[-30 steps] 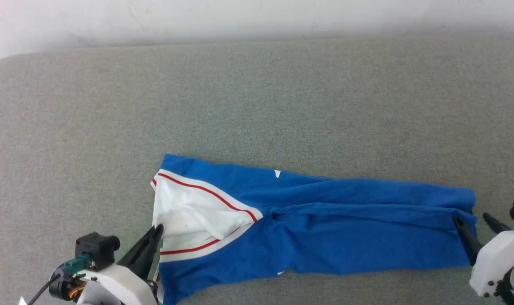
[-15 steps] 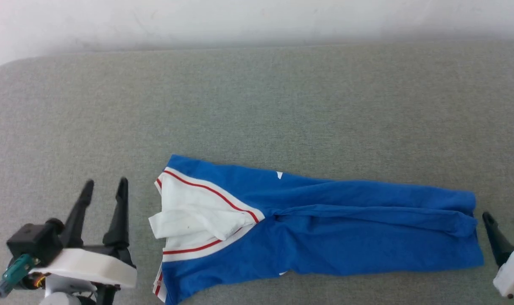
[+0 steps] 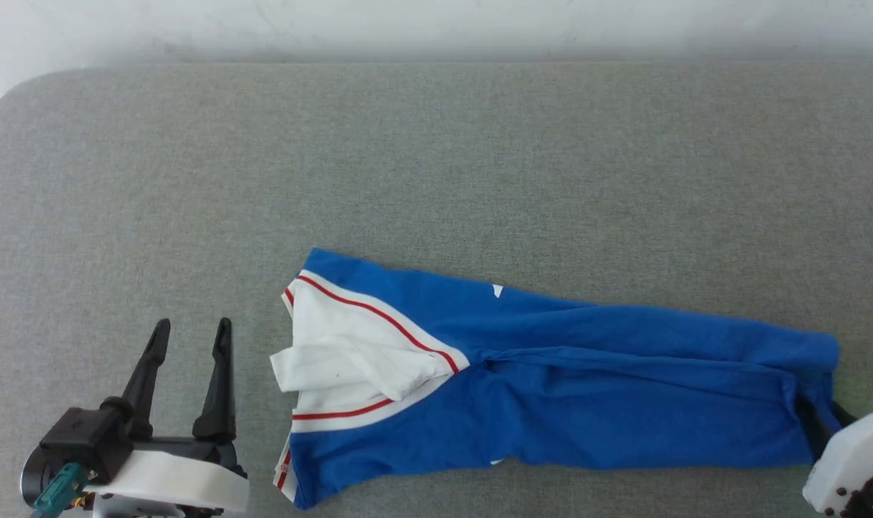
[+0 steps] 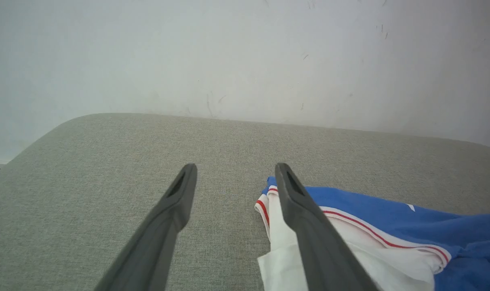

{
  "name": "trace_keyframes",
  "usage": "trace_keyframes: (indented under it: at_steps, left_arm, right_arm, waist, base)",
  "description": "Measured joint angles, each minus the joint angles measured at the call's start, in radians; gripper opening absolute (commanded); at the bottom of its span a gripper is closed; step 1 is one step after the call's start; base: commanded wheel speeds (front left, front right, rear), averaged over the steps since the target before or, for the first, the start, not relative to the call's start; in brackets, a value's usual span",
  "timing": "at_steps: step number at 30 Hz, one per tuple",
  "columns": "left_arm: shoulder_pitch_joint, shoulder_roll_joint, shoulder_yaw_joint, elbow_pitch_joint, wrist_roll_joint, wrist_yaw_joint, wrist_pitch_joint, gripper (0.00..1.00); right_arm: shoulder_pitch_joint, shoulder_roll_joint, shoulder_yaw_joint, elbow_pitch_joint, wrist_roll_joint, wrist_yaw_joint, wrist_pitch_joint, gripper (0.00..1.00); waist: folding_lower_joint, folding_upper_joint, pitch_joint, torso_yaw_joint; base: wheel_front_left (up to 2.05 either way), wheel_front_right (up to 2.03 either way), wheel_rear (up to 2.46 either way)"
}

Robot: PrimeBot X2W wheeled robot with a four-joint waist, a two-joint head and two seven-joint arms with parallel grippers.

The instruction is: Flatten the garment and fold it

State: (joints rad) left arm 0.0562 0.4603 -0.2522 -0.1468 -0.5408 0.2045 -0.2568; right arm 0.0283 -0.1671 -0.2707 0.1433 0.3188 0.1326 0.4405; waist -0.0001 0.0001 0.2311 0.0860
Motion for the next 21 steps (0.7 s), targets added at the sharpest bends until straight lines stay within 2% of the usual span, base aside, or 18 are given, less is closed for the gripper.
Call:
trace_keyframes:
  at_steps: [7, 10, 16, 18, 21]
  left_arm:
    - [0.004, -0.017, 0.013, 0.019, 0.01, -0.001, 0.0, 1.0]
    - [0.01, -0.021, 0.013, 0.03, 0.012, -0.003, 0.0, 1.0]
    - [0.024, -0.032, 0.011, 0.04, 0.014, -0.01, 0.0, 1.0]
    - [0.024, -0.035, 0.01, 0.045, 0.014, -0.011, 0.0, 1.0]
    - [0.024, -0.037, 0.009, 0.055, 0.014, -0.012, 0.0, 1.0]
  right_arm:
    - [-0.045, 0.012, -0.026, 0.045, -0.013, 0.002, -0.037, 0.0]
    - [-0.063, -0.022, -0.086, 0.057, -0.043, 0.001, -0.045, 0.0]
    - [-0.064, -0.14, -0.21, 0.062, -0.11, 0.0, -0.035, 0.0]
    - [-0.065, -0.151, -0.219, 0.051, -0.114, 0.0, -0.028, 0.0]
    - [-0.065, -0.15, -0.18, 0.013, -0.107, 0.0, -0.017, 0.0]
  waist:
    - [0.0001, 0.0, -0.015, -0.008]
    - [0.0002, 0.0, -0.026, -0.014]
    - [0.0001, 0.0, -0.043, -0.022]
    - [0.0001, 0.0, -0.046, -0.023]
    - [0.0002, 0.0, -0.049, -0.025]
  base:
    - [0.0, 0.0, 0.0]
    - [0.0, 0.0, 0.0]
    - [0.0, 0.0, 0.0]
    - [0.0, 0.0, 0.0]
    - [0.0, 0.0, 0.0]
